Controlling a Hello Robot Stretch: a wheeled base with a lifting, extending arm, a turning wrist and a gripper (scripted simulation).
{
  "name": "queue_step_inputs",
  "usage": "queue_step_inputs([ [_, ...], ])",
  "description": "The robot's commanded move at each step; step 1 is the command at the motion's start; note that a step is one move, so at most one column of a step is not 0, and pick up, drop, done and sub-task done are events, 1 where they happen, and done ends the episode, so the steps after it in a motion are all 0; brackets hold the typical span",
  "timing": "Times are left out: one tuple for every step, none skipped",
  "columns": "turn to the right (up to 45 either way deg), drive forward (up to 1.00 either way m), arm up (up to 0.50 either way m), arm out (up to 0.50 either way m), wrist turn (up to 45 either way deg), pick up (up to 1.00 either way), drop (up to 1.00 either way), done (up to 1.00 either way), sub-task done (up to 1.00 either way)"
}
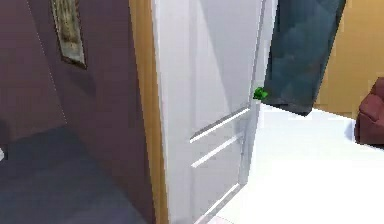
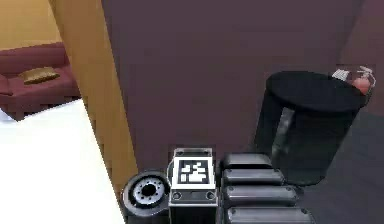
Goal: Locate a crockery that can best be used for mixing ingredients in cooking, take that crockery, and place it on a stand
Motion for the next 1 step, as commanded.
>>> queue_step_inputs([
  [42.0,0.00,0.00,0.00,0.0,0.00,0.00,0.00,0.00],
])
